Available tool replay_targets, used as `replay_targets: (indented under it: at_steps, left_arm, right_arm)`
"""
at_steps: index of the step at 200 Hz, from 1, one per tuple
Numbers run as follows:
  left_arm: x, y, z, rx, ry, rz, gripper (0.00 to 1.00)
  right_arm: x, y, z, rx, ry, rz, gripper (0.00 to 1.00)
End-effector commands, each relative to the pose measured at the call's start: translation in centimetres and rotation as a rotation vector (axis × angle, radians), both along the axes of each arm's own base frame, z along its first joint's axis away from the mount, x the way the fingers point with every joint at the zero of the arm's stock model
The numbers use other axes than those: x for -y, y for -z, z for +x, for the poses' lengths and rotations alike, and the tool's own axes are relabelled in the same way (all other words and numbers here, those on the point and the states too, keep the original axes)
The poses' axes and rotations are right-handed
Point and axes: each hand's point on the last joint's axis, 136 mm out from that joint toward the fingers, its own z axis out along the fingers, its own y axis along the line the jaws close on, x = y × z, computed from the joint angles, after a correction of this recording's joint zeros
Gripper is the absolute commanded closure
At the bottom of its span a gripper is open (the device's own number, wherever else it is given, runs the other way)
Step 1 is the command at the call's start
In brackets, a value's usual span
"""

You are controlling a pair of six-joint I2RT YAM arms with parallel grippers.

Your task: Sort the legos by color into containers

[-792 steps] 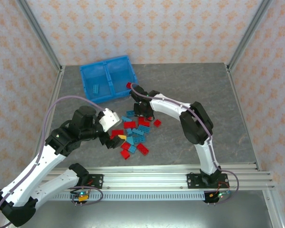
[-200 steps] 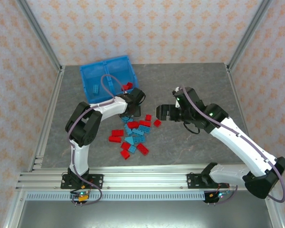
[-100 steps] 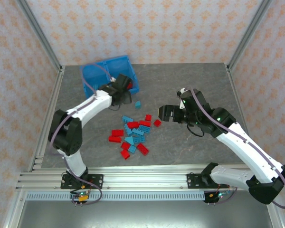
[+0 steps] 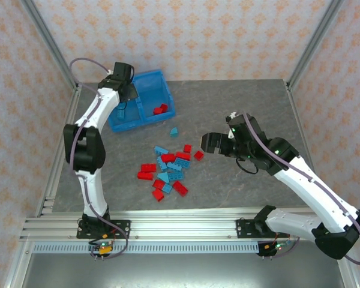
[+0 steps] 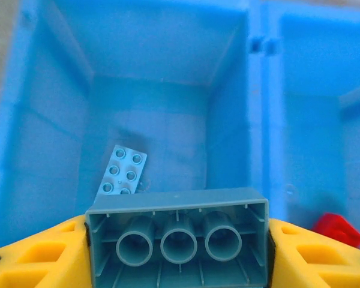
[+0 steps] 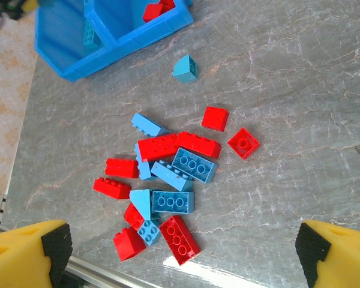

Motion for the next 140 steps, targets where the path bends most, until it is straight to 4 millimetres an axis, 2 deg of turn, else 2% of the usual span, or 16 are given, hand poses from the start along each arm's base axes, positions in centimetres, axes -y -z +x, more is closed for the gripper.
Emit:
replay_targets:
  at_steps: [1, 31, 71, 88, 101, 117, 140]
  left_arm:
    - [-1.1, 2.1, 0.2, -0.066, -0.046, -0.054, 0.47]
    - [-2.2, 3.8, 1.1, -0.079, -0.08, -0.102, 0.45]
    - [-1.9, 4.5, 1.1, -0.096, -0.046, -0.118, 0.3]
    - [-2.0, 3.8, 1.0, -0.084, -0.046, -0.113, 0.24]
    - [-2.1, 2.8, 0.9, -0.065, -0.048, -0.115, 0.23]
    - [-2.0, 1.0, 0.9, -0.032, -0.042, -0.122, 0.23]
    - [-1.3, -2.6, 0.7, 0.035, -0.021, -0.155, 0.22]
  right_arm:
    - [1.2, -0.6, -0.4, 0.009, 0.052, 0.018, 0.03]
    - [1.5, -1.1, -0.6, 0.018, 0.064, 0.035, 0.03]
    - [1.0, -1.2, -0.2, 0.021, 0.062, 0.043, 0.03]
    - [0.6, -1.2, 0.0, 0.015, 0.055, 0.046, 0.03]
    - [0.4, -1.3, 0.1, 0.009, 0.051, 0.045, 0.03]
    - [0.3, -1.2, 0.2, 0.005, 0.05, 0.045, 0.03]
    - [0.2, -1.3, 0.3, 0.008, 0.052, 0.051, 0.03]
